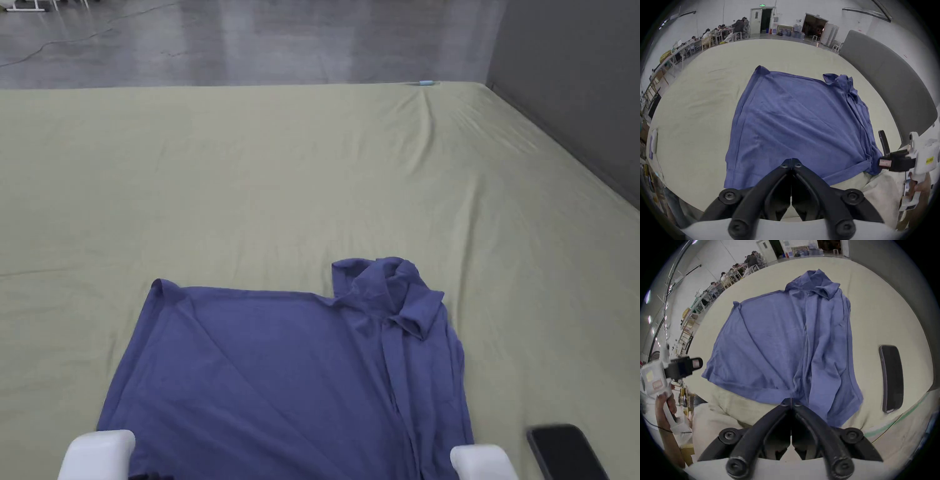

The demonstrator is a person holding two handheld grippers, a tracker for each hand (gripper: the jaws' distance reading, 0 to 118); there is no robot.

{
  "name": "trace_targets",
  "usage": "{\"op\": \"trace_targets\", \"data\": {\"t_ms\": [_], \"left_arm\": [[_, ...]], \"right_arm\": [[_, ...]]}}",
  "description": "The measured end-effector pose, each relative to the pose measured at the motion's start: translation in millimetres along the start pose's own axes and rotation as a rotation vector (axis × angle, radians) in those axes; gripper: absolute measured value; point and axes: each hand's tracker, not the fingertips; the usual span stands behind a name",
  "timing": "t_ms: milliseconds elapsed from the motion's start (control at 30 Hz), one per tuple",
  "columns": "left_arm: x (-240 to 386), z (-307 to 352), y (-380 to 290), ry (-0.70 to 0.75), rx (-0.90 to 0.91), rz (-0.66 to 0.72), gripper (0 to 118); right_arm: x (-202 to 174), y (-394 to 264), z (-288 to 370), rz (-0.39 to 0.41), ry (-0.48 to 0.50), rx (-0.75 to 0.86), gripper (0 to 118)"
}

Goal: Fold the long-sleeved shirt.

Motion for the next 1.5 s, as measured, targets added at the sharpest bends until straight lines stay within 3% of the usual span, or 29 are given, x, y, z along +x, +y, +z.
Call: {"op": "trace_targets", "data": {"t_ms": [67, 100, 167, 200, 300, 433, 467, 567, 633, 767, 933, 1033, 1167, 1267, 1500], "left_arm": [[-3, 0, -1, 0.000, -0.008, 0.009, 0], [-3, 1, -2, 0.002, -0.009, 0.010, 0], [-4, 2, -4, 0.010, -0.009, 0.013, 0], [-5, 2, -3, 0.010, -0.010, 0.015, 0], [-5, 3, -5, 0.015, -0.005, 0.016, 0], [-7, 3, -5, 0.027, -0.003, 0.014, 0], [-10, 3, -4, 0.029, -0.004, 0.017, 0], [-14, 5, -3, 0.037, 0.002, 0.024, 0], [-19, 5, -3, 0.040, 0.000, 0.033, 0], [-22, 4, -4, 0.039, -0.006, 0.045, 0], [-19, 4, -3, 0.027, -0.013, 0.034, 0], [-18, 7, -3, 0.011, -0.006, 0.036, 0], [-20, 10, -4, 0.016, -0.003, 0.033, 0], [-23, 11, -5, 0.012, -0.007, 0.047, 0], [-23, 14, -7, 0.005, -0.007, 0.058, 0]], "right_arm": [[3, 20, 1, -0.006, 0.020, 0.016, 3], [8, 40, 2, -0.014, 0.046, 0.025, 27], [19, 84, 3, -0.064, 0.068, 0.093, 115], [25, 112, -2, -0.072, 0.065, 0.116, 118], [47, 189, -19, -0.138, -0.019, 0.192, 118], [77, 254, -70, -0.261, -0.104, 0.015, 118], [82, 261, -81, -0.286, -0.139, -0.021, 108], [91, 269, -103, -0.319, -0.153, -0.047, 41], [93, 270, -113, -0.310, -0.177, -0.080, 39], [78, 261, -93, -0.230, -0.220, -0.013, 7], [52, 255, -37, -0.099, -0.203, 0.076, 7], [31, 233, 17, -0.033, -0.137, 0.164, 7], [1, 164, 75, 0.024, -0.073, 0.189, 7], [-11, 103, 83, 0.055, -0.033, 0.125, 7], [-18, -1, 19, -0.043, 0.015, -0.101, 7]]}}
